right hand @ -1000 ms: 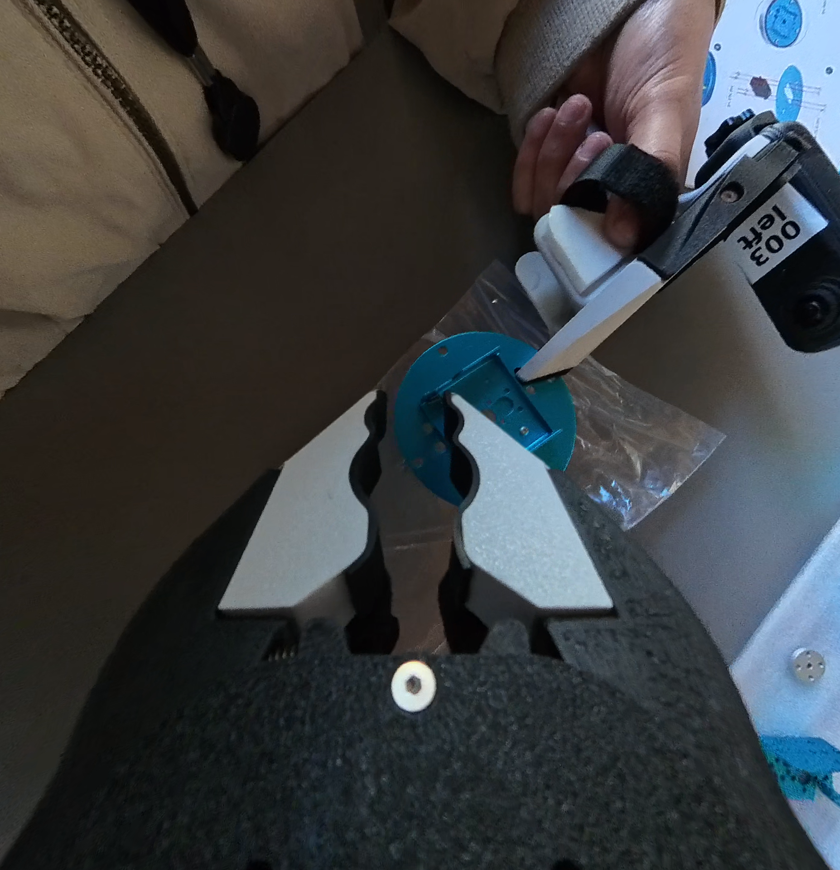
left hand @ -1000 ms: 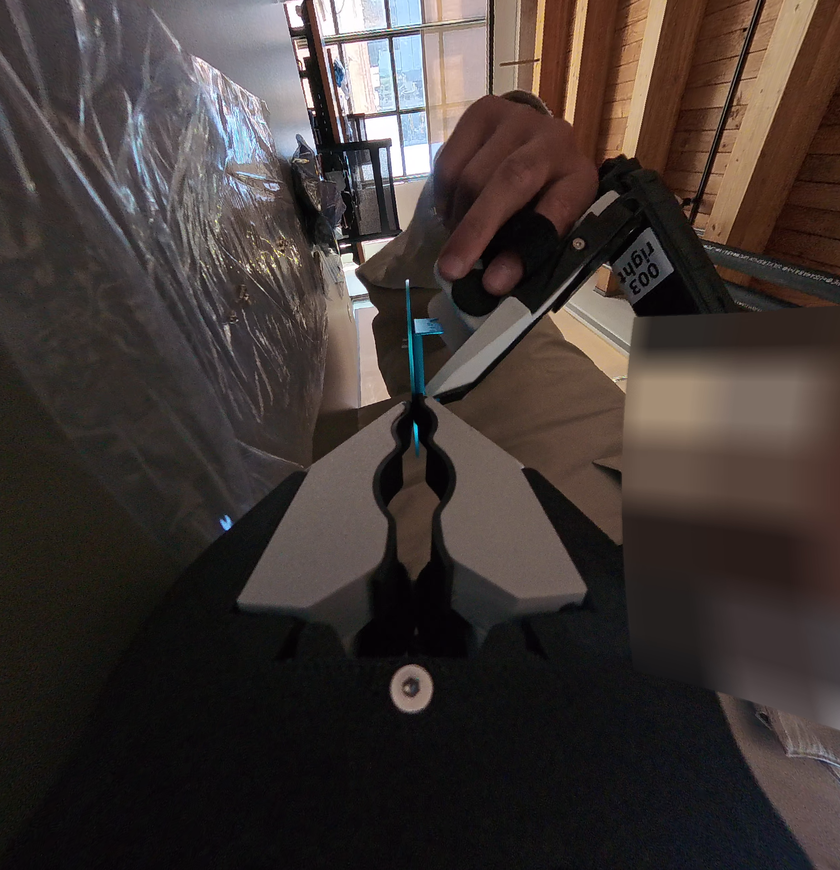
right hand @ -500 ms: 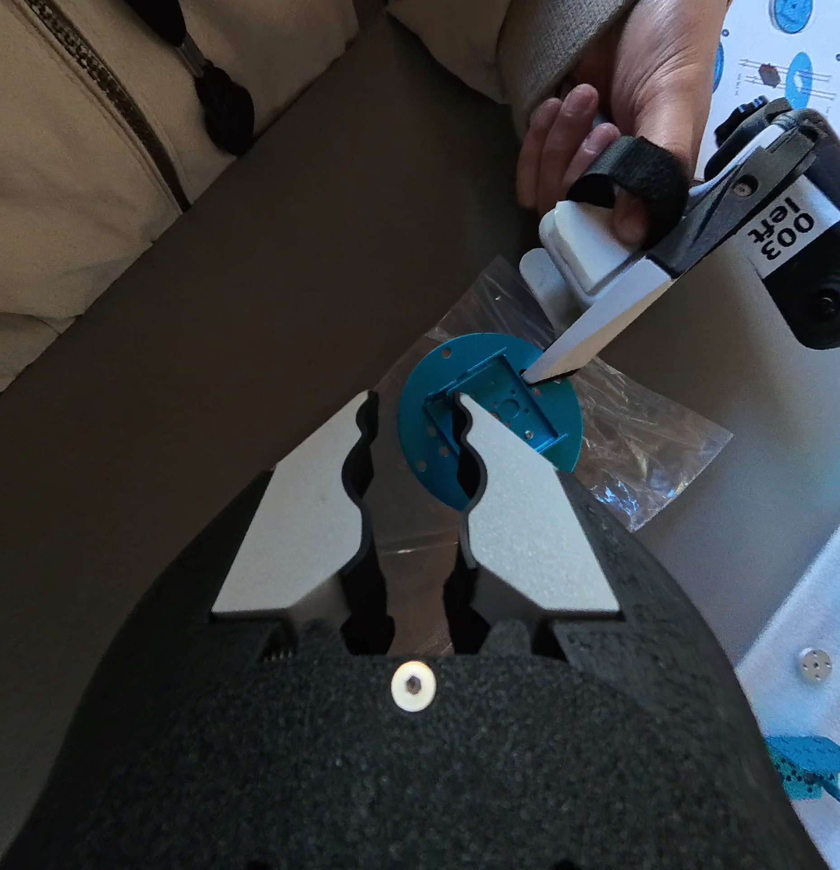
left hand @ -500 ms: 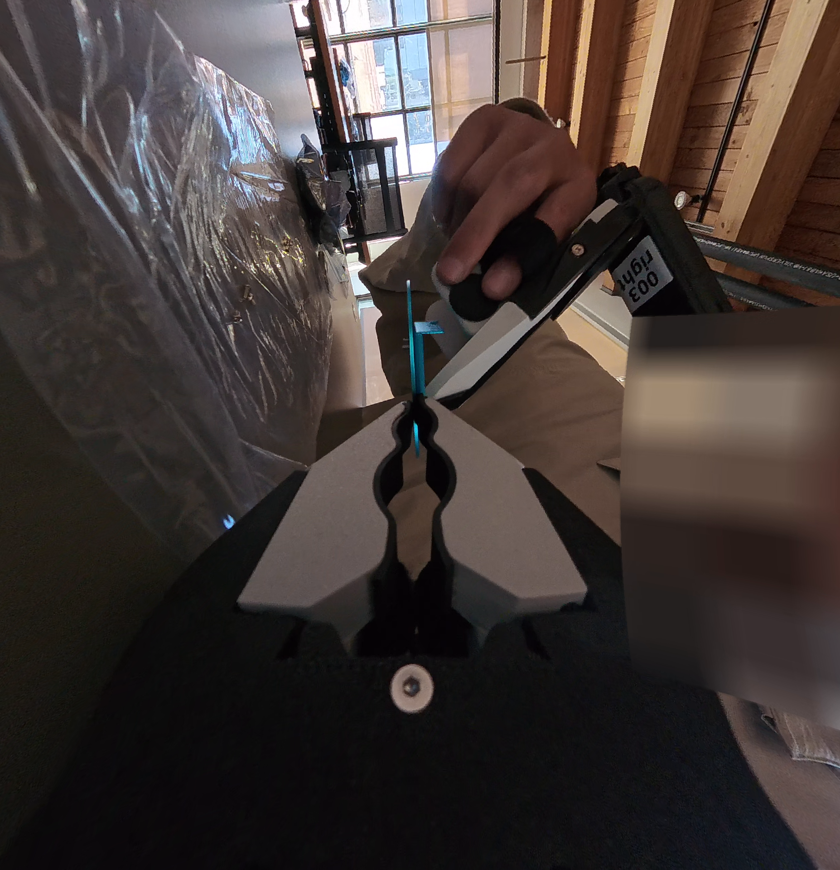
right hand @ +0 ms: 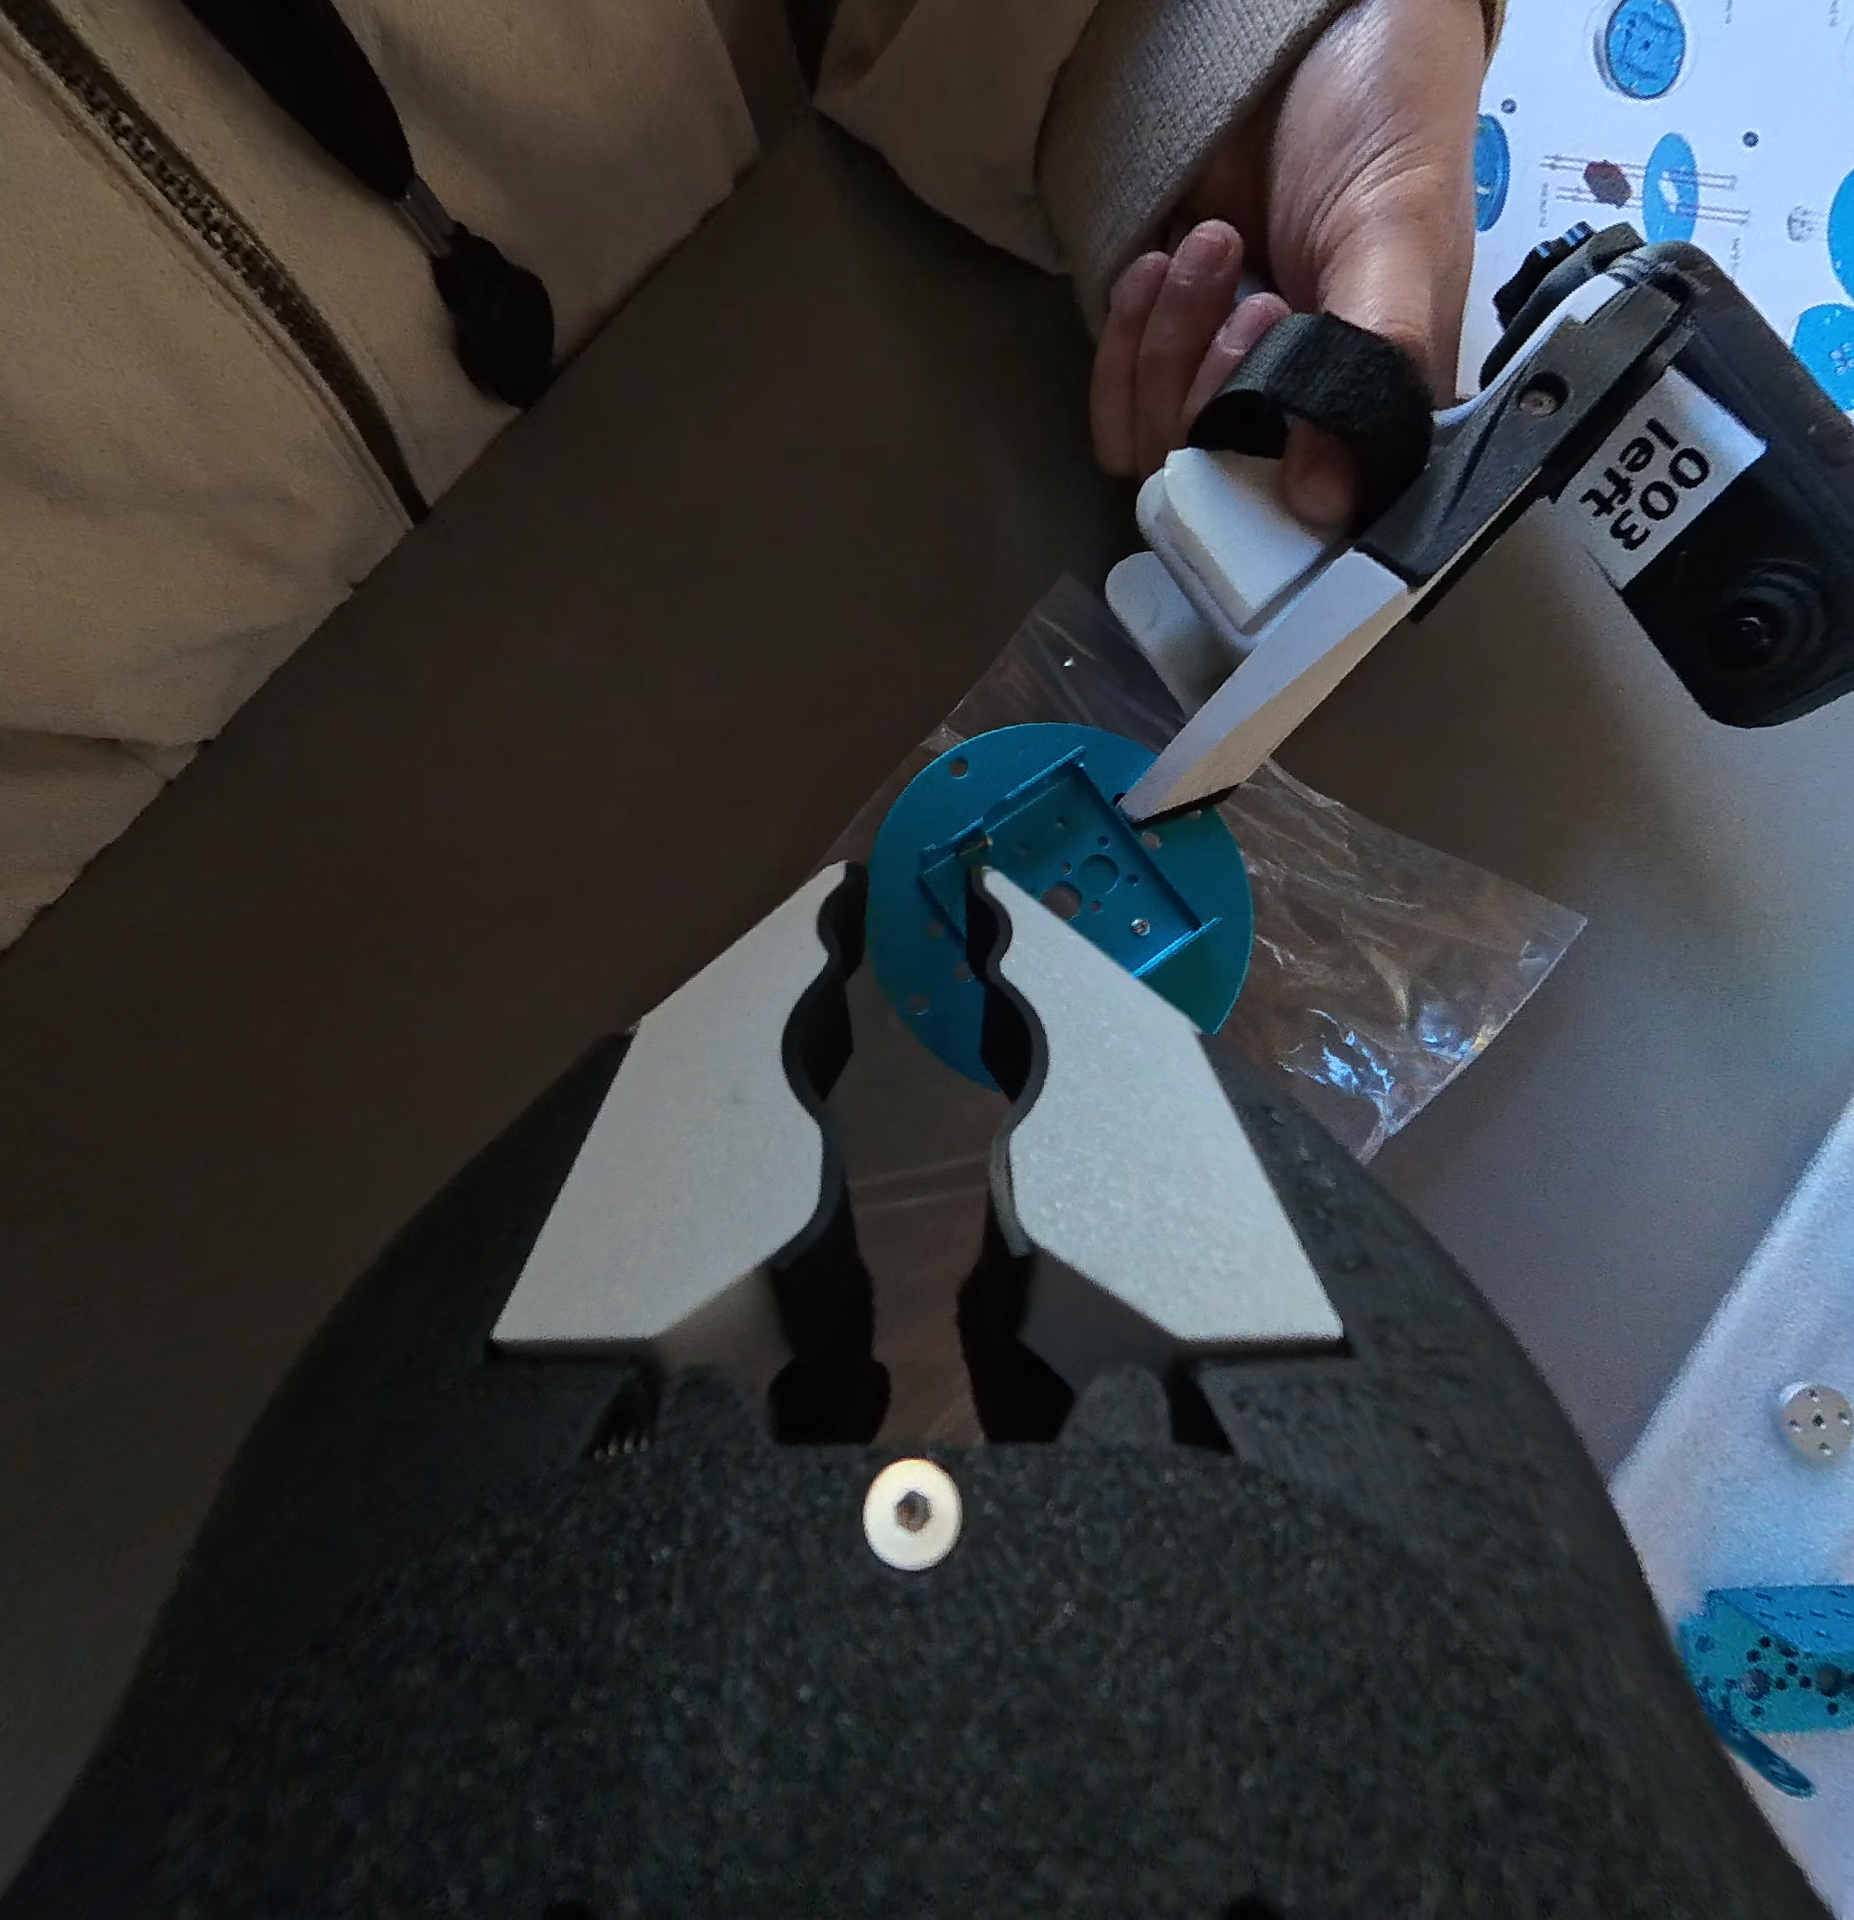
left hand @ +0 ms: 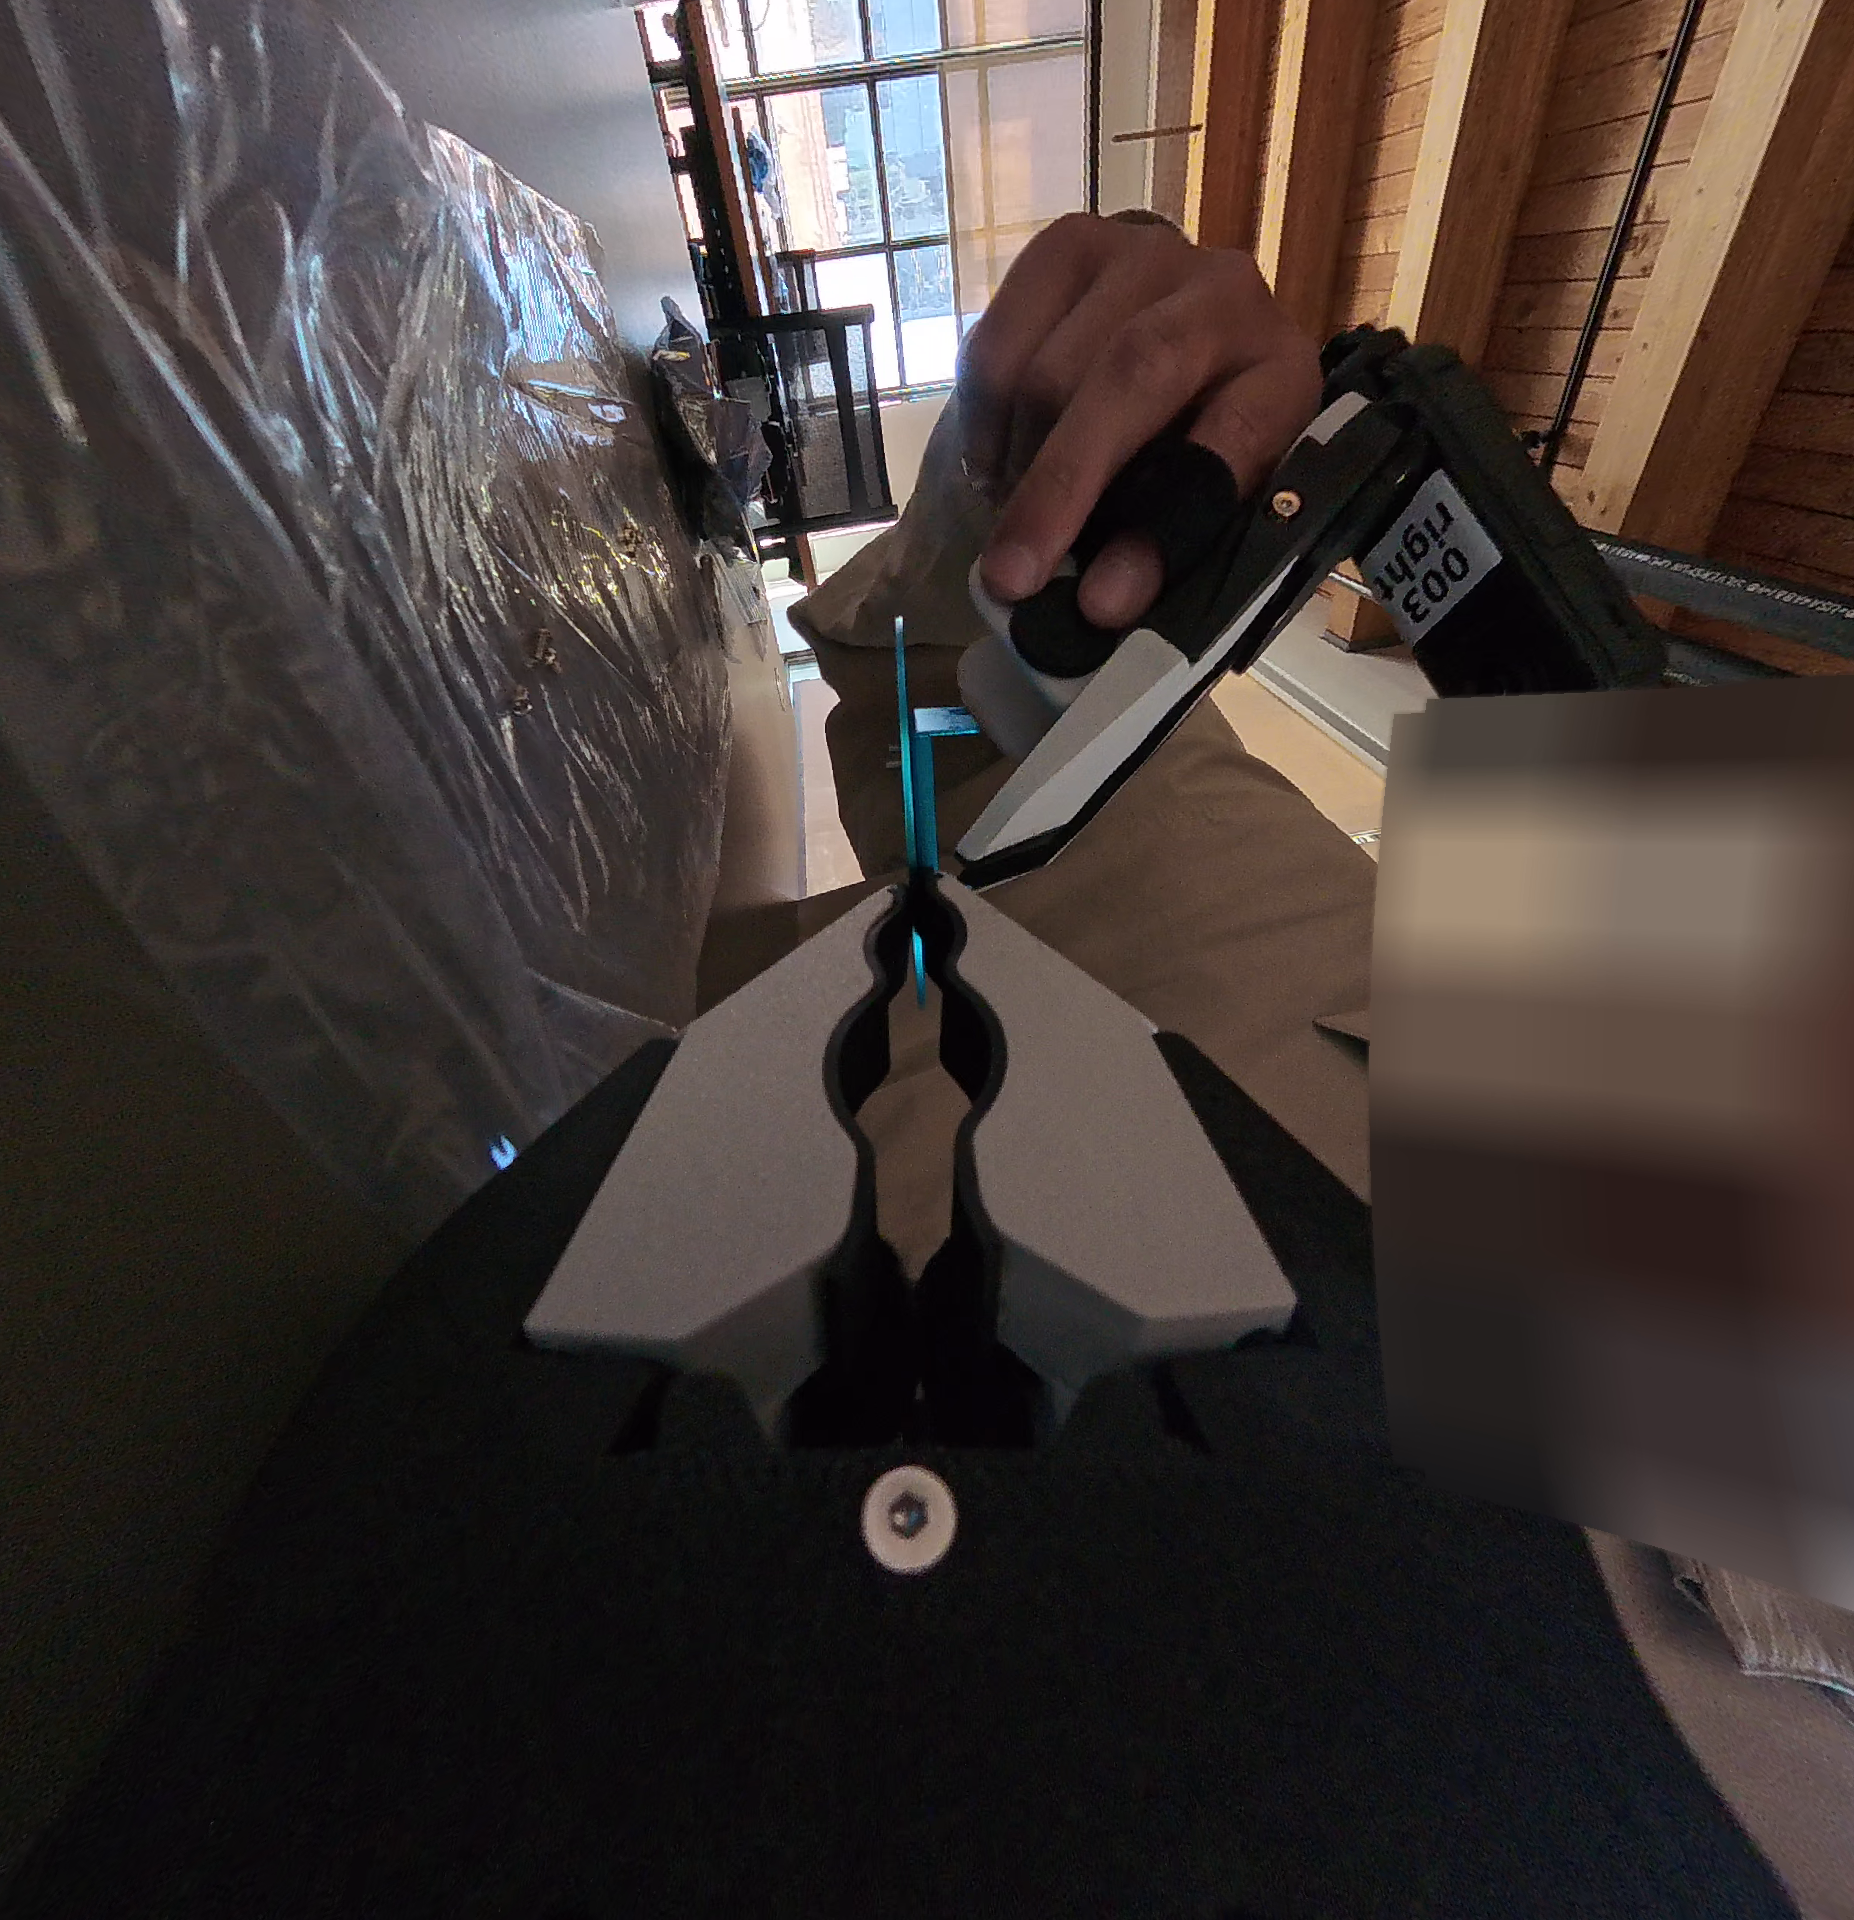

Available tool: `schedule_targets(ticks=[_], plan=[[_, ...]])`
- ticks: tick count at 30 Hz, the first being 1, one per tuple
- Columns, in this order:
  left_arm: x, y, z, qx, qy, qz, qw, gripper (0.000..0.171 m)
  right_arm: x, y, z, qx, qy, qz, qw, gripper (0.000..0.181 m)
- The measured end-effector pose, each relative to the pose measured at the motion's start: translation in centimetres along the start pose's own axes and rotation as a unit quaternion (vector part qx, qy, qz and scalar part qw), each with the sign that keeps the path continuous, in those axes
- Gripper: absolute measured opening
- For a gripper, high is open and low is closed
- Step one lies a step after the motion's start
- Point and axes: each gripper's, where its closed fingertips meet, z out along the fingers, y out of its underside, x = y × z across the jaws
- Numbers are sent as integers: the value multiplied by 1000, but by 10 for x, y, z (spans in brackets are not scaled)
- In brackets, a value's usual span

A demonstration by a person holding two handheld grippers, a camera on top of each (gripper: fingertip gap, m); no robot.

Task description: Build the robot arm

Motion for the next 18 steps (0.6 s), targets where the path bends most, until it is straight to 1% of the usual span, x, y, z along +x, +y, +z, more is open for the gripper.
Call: schedule_targets(ticks=[3,5,7,9,12,15,18], plan=[[0,0,0,1,-1,0,1000,0,4,0,3,2,7,-3,1000,20],[0,0,0,1,-1,1,1000,0,5,-1,5,3,-2,3,1000,29],[0,0,0,0,-1,1,1000,0,3,-3,7,4,-16,3,1000,31],[0,0,0,0,0,0,1000,0,3,-4,11,1,-15,-11,1000,33],[-1,0,0,-1,-4,1,1000,0,1,-1,15,-11,-21,-16,1000,33],[0,0,0,-1,-1,1,1000,0,0,-1,12,-9,-28,-7,1000,25],[0,0,-1,1,-1,0,1000,0,-1,0,8,-12,-31,-3,999,20]])
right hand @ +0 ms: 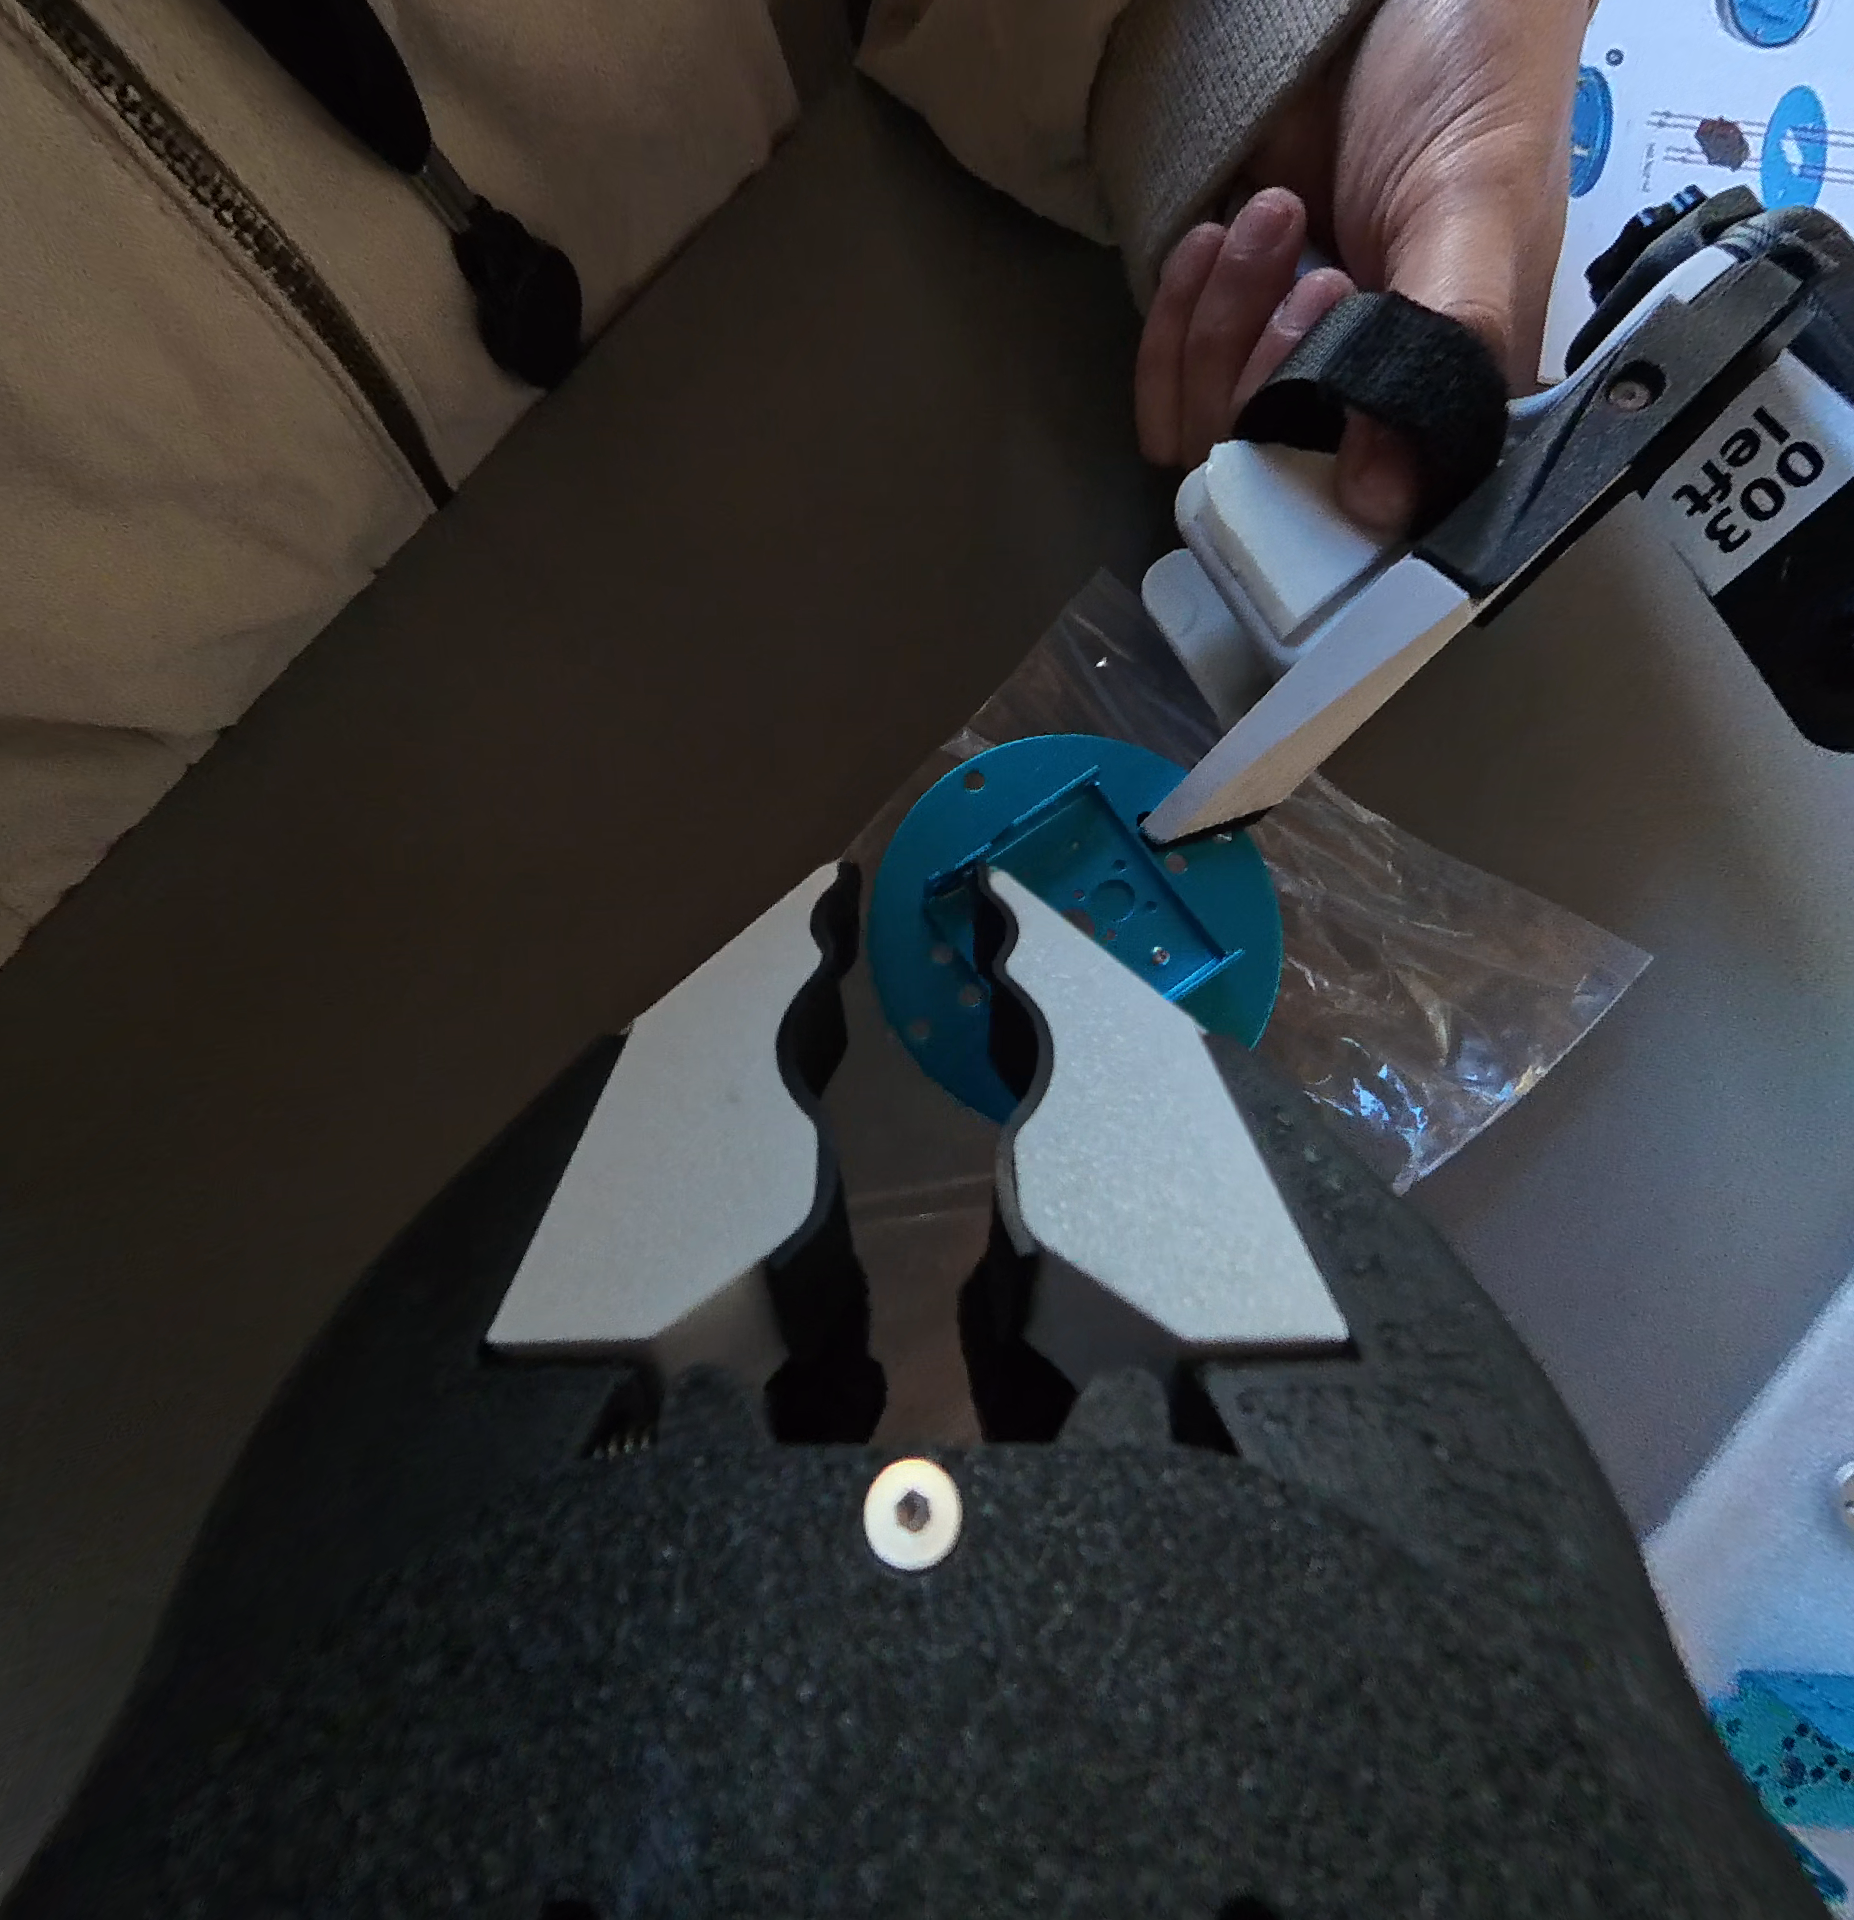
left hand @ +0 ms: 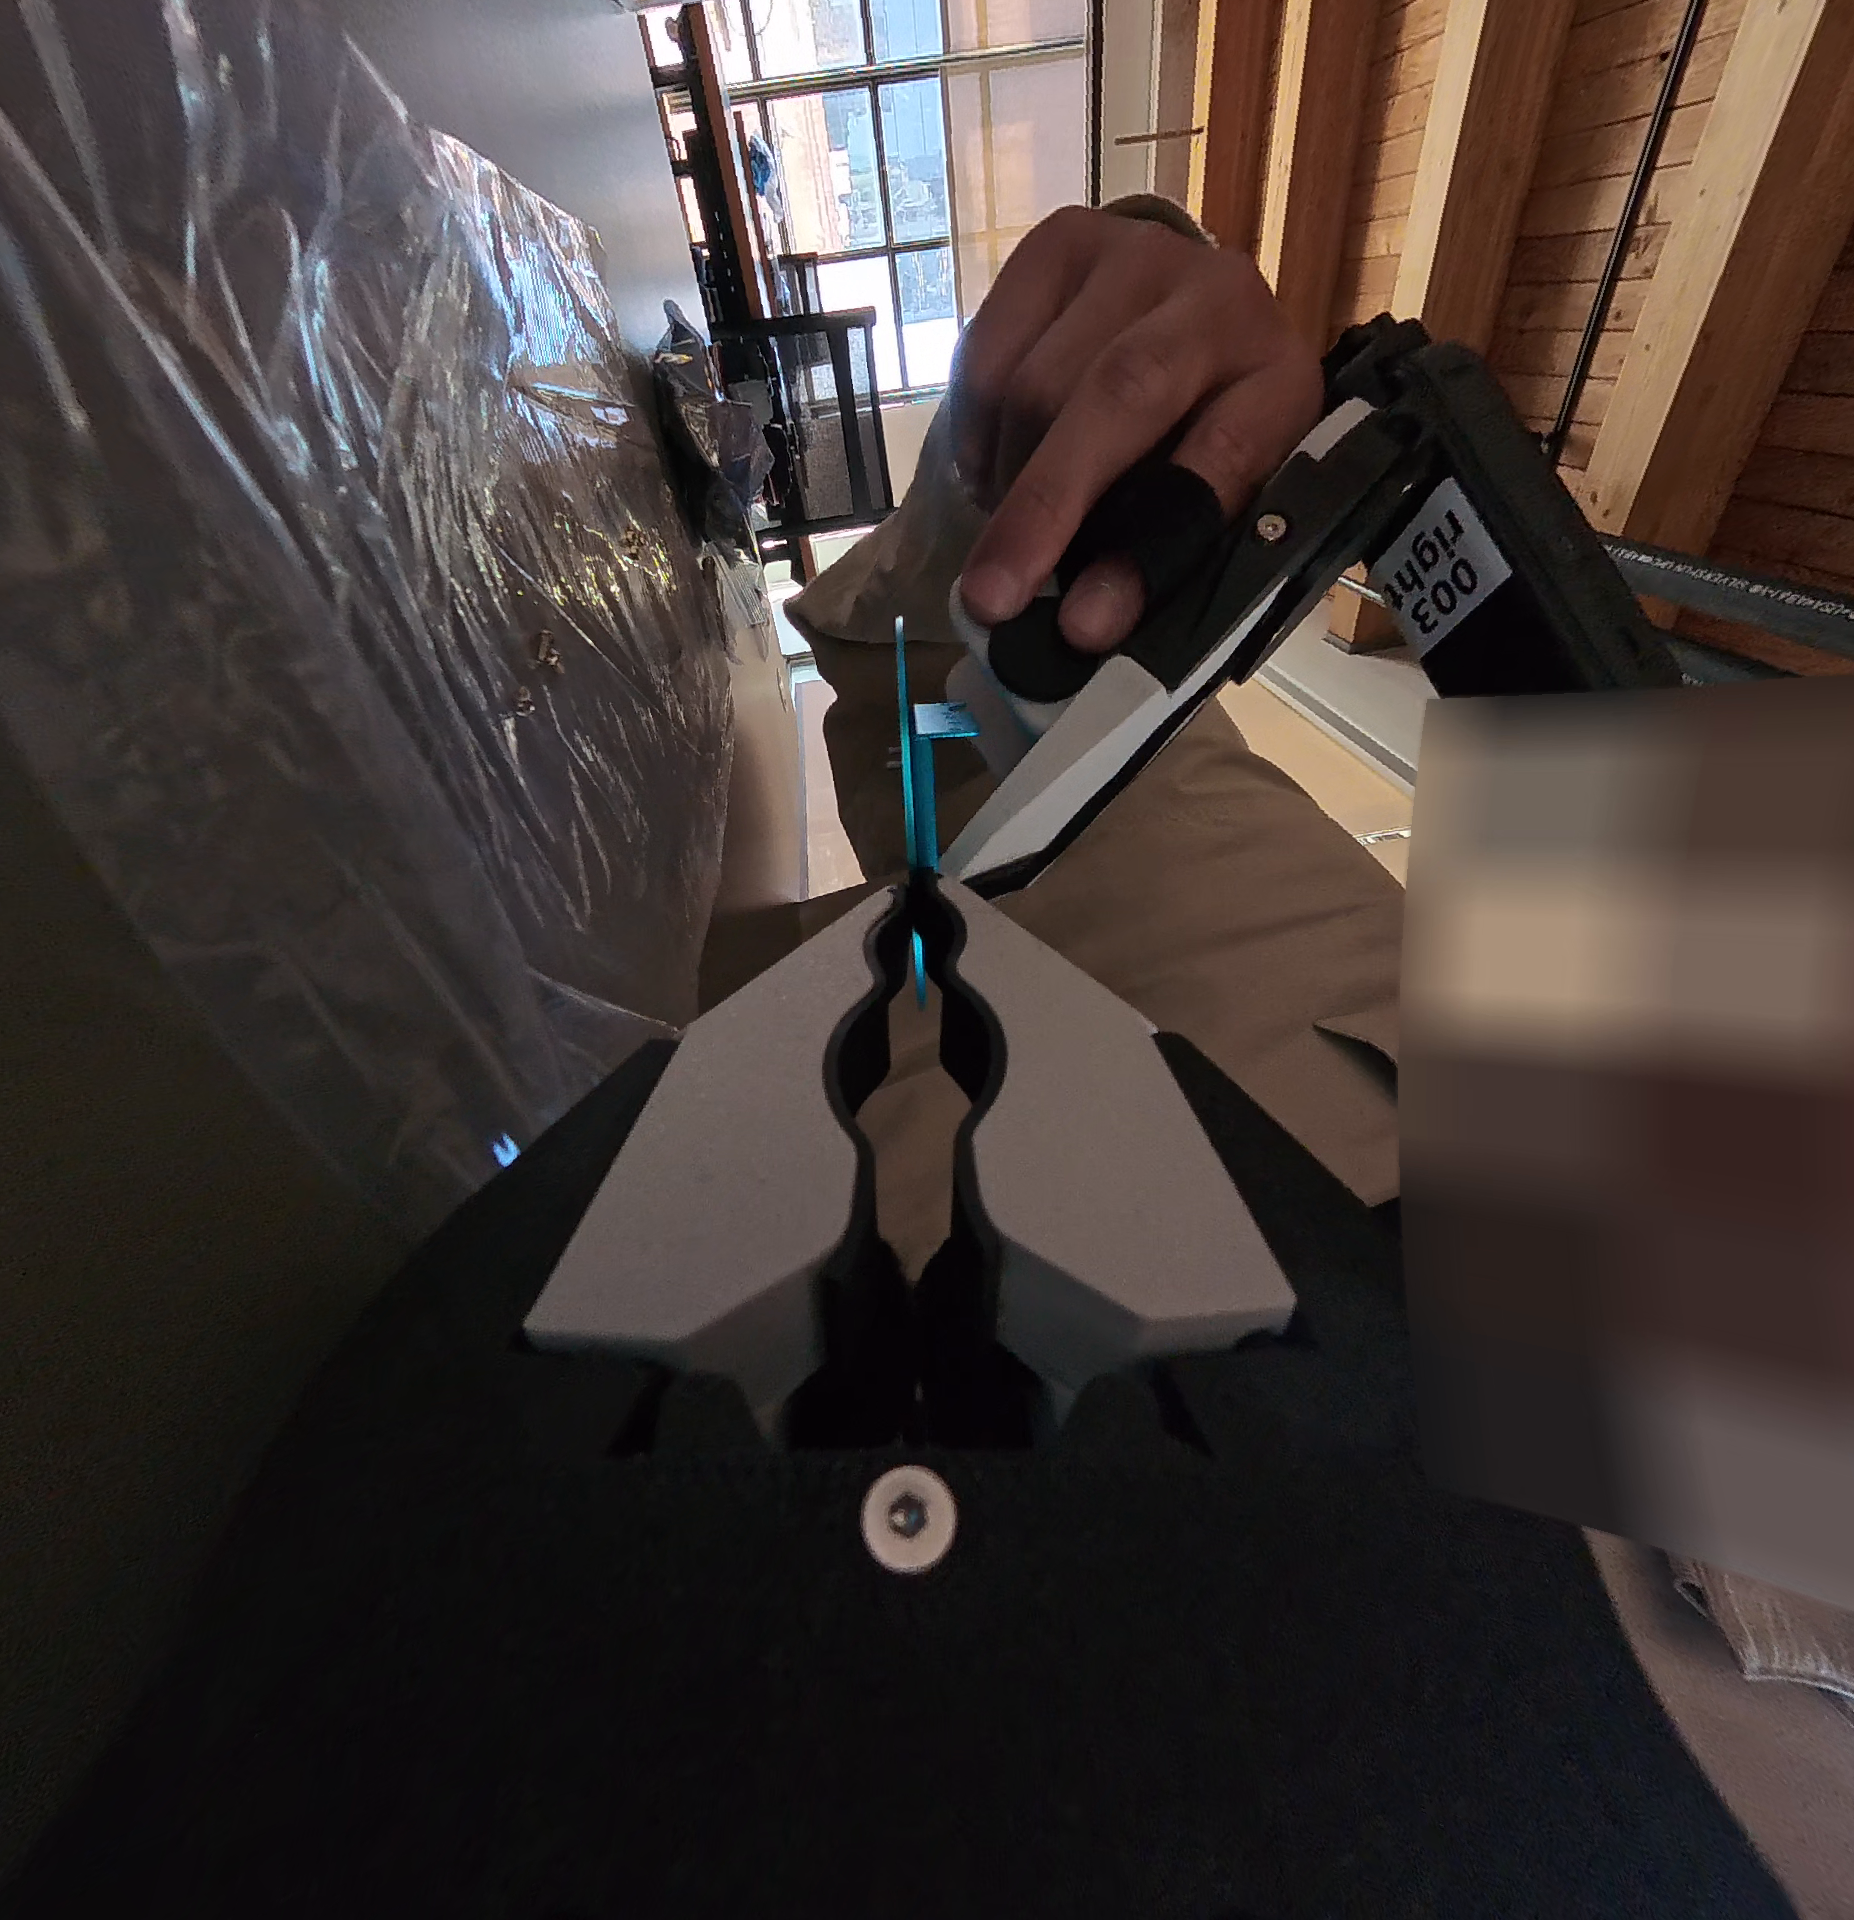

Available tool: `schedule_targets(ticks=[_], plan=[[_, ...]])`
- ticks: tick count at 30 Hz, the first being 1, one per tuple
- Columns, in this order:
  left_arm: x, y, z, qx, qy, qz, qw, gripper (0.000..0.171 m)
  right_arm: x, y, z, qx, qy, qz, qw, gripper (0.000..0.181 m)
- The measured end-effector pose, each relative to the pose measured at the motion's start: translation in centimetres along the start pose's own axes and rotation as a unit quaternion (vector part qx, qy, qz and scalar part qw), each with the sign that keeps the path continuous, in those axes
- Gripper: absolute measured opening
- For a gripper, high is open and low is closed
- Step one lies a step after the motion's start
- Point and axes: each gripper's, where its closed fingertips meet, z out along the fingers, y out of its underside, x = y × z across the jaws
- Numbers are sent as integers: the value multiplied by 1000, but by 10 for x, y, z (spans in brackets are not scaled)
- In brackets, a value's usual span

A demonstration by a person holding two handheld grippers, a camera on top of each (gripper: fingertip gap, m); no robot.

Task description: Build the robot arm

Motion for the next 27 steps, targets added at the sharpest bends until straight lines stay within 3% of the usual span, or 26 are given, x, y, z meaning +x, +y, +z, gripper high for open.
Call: schedule_targets(ticks=[17,27], plan=[[-1,0,0,0,-3,0,1000,0,2,3,-4,1,9,14,1000,3],[0,0,0,-1,0,0,1000,0,6,-1,-4,19,21,3,1000,17]])
